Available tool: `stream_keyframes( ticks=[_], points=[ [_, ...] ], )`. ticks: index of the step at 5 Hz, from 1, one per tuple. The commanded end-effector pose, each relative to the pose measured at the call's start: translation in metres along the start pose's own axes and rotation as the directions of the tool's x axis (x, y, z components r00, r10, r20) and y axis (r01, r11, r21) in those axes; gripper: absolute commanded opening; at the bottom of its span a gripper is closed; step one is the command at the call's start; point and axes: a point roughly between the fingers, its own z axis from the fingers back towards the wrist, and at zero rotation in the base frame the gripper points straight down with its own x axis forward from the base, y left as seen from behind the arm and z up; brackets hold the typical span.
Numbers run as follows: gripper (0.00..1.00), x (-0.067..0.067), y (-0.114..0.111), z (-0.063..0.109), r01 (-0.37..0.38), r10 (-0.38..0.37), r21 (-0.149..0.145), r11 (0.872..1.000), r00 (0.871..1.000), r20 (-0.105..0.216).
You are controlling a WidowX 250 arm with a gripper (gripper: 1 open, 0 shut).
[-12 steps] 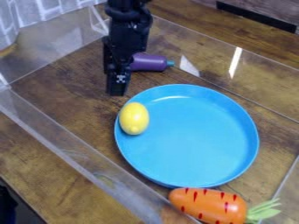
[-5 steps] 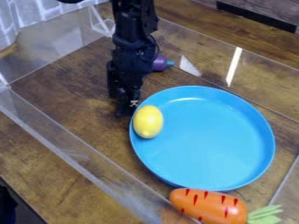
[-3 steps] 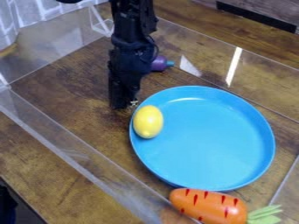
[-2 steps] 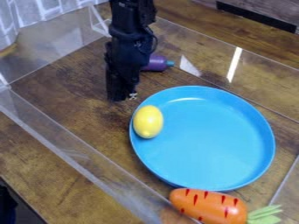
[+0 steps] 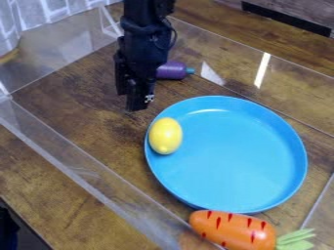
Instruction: Move the carrot to the left side
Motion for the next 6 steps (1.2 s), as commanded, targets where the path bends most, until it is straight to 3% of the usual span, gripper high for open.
stream_keyframes(
  ticks=[1, 3, 5, 6],
  points=[
    [1.00, 0.016, -0.003, 0.009, 0.048, -0.050, 0.035, 0.998, 0.997, 0.057],
    [1.00, 0.018, -0.021, -0.005, 0.180, -0.182, 0.033, 0.983, 0.979, 0.090],
    [1.00, 0.027, -0.004, -0.016, 0.246, -0.248, 0.027, 0.969, 0.964, 0.094],
    [1.00, 0.027, -0.004, -0.018, 0.226, -0.227, 0.020, 0.974, 0.970, 0.085]
  ],
)
